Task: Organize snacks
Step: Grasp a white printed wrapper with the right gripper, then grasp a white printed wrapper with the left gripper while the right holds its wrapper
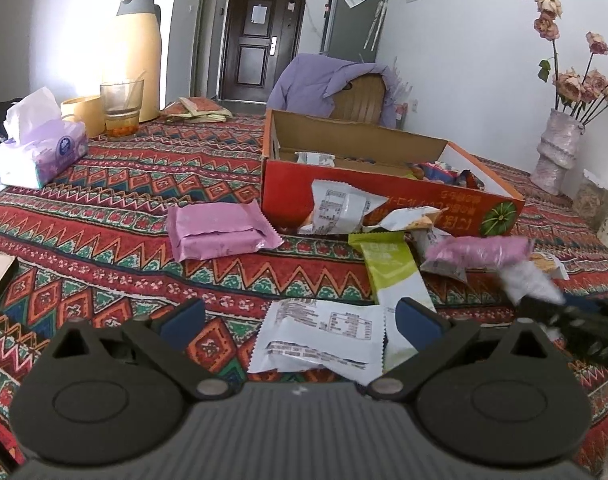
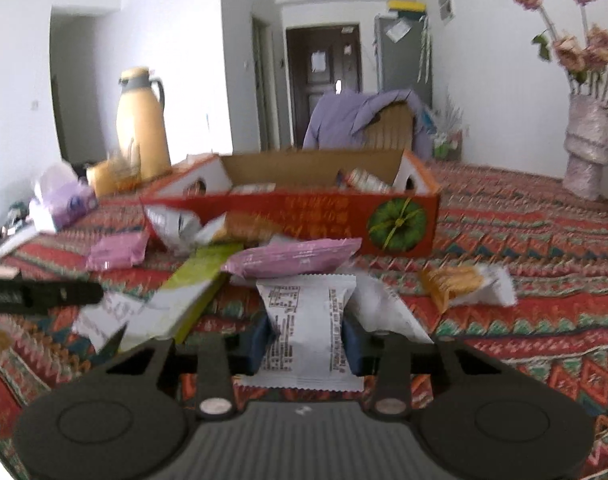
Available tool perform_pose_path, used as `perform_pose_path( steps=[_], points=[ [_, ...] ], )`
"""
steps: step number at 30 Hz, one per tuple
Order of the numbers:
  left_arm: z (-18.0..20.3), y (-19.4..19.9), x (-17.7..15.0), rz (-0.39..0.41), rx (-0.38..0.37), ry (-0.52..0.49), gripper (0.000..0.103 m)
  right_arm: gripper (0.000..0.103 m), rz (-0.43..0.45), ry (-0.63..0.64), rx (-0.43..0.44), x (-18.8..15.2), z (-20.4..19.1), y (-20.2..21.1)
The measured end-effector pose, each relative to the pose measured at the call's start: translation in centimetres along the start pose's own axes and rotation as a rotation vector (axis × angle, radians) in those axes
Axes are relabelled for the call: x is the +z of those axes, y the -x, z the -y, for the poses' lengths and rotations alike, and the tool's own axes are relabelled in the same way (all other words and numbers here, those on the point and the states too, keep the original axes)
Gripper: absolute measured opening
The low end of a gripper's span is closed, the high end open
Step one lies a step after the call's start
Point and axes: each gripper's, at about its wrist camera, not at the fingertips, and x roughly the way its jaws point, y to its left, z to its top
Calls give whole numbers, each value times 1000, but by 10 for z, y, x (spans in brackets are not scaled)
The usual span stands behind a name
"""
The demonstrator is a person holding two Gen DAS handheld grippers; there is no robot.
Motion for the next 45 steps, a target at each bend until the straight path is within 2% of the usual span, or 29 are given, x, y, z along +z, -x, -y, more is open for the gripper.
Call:
perform_pose_path(
  steps=[6,13,17,29,38,39,41,42,45],
  points=[
    [3,-10,-1,-44,27,-22,103,38,99,-14,-35,13,10,21],
    [9,-26,-2,-101,46,-55,103,39,90,-30,-37,11,18,19],
    [15,-40,-5,-152,86,-88,103,39,87,-30,-27,9,18,17],
    [20,-49,-5,-131,109,-106,103,39,74,-47,-18,3,21,13],
    [19,-48,-5,-128,99,-106,103,39,76,-47,-4,2,19,15],
    [19,-48,-5,-125,100,-104,100,39,77,-47,-5,2,18,15],
    [19,-45,-5,-110,104,-100,87,39,81,-47,-6,3,18,17],
    [19,-42,-5,-102,104,-100,78,39,83,-47,-6,3,18,18],
    [19,-37,-5,-92,84,-96,63,39,80,-44,-4,3,18,18]
  ],
)
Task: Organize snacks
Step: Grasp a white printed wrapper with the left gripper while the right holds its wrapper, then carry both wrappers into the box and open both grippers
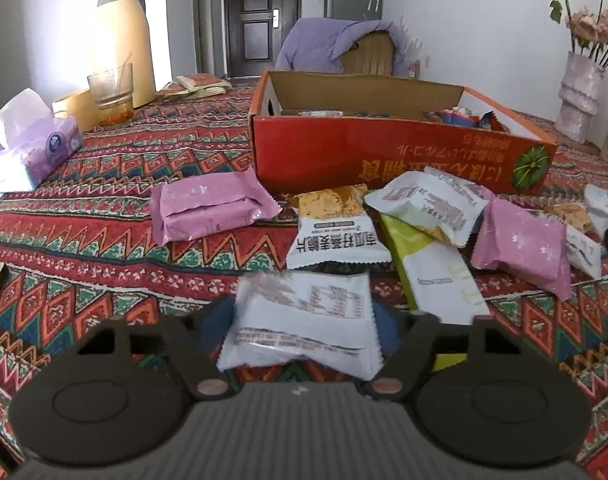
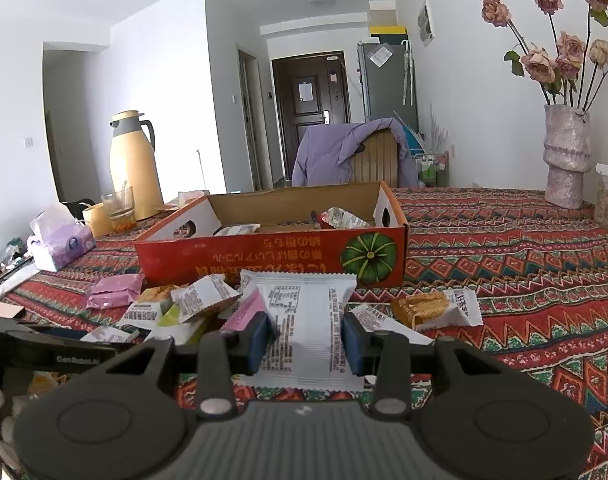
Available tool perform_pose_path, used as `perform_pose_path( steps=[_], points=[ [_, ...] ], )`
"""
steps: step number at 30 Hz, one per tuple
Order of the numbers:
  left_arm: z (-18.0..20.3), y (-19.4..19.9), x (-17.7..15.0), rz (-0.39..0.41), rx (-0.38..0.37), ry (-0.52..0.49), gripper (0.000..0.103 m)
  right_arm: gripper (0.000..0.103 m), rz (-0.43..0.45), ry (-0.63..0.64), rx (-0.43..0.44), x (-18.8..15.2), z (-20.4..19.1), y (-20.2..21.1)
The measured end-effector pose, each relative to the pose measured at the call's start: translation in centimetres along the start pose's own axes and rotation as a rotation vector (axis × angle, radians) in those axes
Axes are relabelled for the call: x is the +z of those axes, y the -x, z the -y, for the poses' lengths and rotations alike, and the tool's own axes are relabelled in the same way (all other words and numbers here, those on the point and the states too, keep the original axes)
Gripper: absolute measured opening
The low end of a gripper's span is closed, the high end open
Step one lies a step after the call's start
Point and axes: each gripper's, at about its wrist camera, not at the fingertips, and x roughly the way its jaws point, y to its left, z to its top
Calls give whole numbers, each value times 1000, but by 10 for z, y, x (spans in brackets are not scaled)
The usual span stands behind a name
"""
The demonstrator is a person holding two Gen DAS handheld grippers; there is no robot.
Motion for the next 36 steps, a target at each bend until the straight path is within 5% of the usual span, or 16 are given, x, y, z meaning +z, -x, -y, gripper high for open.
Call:
perform_pose_path(
  steps=[19,36],
  points=[
    [5,39,11,134,-63,-22,58,39,9,11,5,5,-5,0],
    [27,38,69,246,-97,-30,58,39,93,21,-16,56,-11,-24]
  ],
)
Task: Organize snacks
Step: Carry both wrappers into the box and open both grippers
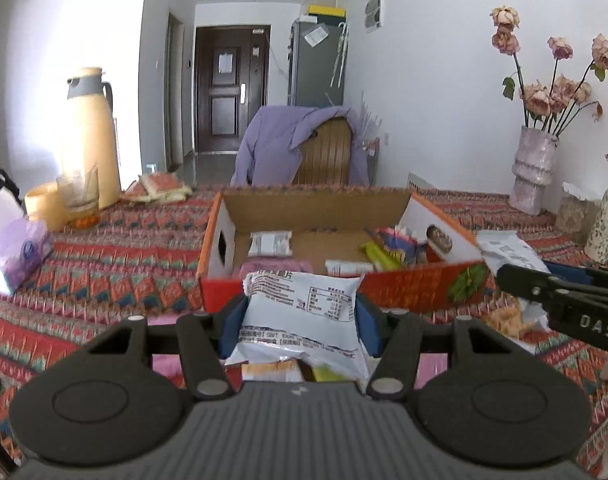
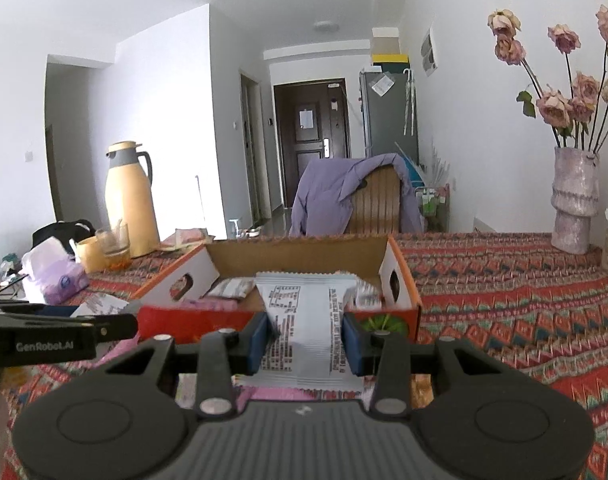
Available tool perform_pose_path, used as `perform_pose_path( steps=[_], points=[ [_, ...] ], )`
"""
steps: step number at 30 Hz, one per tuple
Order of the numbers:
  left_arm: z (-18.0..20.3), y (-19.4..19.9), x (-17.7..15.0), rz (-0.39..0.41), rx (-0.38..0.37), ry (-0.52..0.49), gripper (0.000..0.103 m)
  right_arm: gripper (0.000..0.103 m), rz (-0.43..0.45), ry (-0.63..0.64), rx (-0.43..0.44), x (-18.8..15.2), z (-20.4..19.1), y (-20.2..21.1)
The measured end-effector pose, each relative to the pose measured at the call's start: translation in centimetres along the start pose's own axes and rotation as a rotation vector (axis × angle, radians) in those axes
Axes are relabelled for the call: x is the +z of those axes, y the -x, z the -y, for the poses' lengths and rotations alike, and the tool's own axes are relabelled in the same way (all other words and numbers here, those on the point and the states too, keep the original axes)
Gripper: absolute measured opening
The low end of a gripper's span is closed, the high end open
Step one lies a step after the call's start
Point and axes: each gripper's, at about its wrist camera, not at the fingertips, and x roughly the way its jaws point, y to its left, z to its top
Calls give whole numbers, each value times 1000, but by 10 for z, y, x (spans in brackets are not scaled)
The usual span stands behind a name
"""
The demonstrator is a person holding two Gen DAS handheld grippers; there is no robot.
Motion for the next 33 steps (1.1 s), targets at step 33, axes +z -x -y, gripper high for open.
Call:
perform_pose_path(
  steps=[33],
  points=[
    [-11,-116,55,15,108,77,77,41,-166,-34,-5,42,2,-159]
  ],
)
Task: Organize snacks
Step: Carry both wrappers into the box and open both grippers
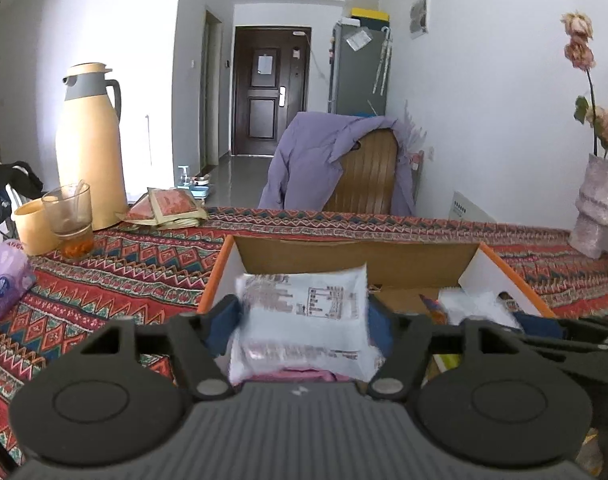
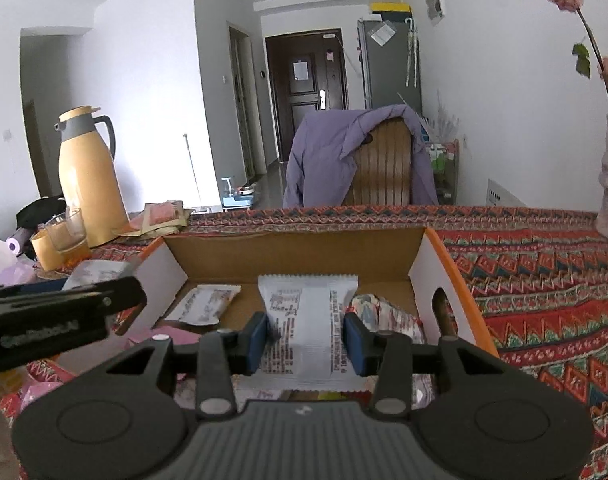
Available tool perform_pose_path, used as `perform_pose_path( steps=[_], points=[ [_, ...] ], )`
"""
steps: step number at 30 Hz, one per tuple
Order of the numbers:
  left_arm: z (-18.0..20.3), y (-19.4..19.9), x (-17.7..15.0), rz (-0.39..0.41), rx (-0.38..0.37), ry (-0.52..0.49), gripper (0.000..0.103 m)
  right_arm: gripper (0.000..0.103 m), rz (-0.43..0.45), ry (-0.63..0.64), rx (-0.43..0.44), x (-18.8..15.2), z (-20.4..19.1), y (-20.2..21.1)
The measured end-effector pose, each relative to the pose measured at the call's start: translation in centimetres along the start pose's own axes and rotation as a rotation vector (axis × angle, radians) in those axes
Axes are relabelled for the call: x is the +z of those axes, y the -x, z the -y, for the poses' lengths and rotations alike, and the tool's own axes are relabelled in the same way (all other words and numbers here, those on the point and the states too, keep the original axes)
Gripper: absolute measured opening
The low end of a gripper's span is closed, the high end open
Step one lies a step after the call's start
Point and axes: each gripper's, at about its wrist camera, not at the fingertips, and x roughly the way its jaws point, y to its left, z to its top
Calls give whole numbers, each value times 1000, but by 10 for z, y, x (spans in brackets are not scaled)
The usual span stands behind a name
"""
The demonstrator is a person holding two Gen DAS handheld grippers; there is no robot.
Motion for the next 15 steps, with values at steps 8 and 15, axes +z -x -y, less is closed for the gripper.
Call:
perform_pose_path(
  steps=[8,15],
  points=[
    [-10,17,3,61,-15,50,103,93,26,-58,9,-3,18,12],
    [-10,25,1,50,-17,55,103,103,38,-64,-3,-6,25,28]
  ],
)
